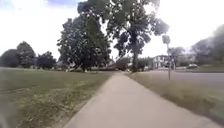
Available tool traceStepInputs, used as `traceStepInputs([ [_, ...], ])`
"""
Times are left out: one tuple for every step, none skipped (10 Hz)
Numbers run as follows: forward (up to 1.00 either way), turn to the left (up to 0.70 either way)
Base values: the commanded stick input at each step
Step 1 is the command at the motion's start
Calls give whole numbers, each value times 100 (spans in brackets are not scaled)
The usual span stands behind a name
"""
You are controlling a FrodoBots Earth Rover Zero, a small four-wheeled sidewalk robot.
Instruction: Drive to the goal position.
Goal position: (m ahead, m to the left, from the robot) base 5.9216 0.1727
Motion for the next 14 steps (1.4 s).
traceStepInputs([
  [100,0],
  [100,0],
  [100,0],
  [100,0],
  [100,0],
  [100,0],
  [100,0],
  [100,0],
  [100,0],
  [100,0],
  [100,0],
  [100,0],
  [100,0],
  [100,0],
])
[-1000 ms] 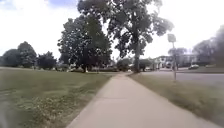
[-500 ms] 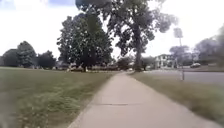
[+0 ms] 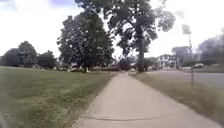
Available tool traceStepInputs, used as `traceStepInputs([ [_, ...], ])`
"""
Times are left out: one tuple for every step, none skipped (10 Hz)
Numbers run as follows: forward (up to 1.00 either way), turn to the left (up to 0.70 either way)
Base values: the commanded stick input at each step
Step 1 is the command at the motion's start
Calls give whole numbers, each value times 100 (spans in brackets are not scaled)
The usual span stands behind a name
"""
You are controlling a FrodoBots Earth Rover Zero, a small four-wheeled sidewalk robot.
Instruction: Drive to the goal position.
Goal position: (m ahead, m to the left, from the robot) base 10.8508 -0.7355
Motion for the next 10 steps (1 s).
traceStepInputs([
  [100,0],
  [100,0],
  [100,0],
  [100,-6],
  [100,-39],
  [100,-39],
  [100,-40],
  [100,-40],
  [100,-40],
  [100,0],
])
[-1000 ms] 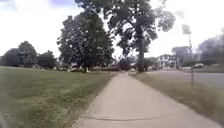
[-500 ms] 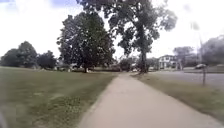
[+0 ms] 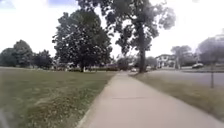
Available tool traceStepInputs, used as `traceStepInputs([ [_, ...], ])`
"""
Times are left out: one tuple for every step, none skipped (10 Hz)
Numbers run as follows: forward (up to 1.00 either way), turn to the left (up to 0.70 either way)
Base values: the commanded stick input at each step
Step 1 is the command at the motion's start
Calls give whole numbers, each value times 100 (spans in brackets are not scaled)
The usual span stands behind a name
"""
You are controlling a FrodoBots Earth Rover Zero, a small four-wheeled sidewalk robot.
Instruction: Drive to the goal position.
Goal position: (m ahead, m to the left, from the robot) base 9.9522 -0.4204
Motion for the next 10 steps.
traceStepInputs([
  [100,0],
  [100,0],
  [100,0],
  [100,0],
  [100,0],
  [100,0],
  [100,0],
  [100,0],
  [100,0],
  [100,0],
])
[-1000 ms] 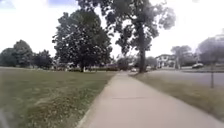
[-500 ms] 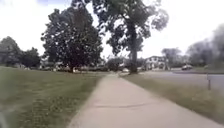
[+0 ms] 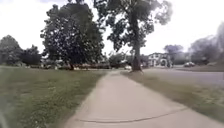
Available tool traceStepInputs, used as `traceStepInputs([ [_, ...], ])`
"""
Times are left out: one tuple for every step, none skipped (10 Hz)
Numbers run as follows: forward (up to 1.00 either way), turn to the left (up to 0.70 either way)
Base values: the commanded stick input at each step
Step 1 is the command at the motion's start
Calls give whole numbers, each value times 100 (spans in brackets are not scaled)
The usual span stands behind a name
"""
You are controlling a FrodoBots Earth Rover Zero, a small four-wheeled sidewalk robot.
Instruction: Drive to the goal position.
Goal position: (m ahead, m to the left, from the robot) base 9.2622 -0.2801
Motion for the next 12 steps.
traceStepInputs([
  [100,0],
  [100,0],
  [100,0],
  [100,0],
  [100,0],
  [100,0],
  [100,0],
  [100,0],
  [100,0],
  [100,0],
  [100,0],
  [100,0],
])
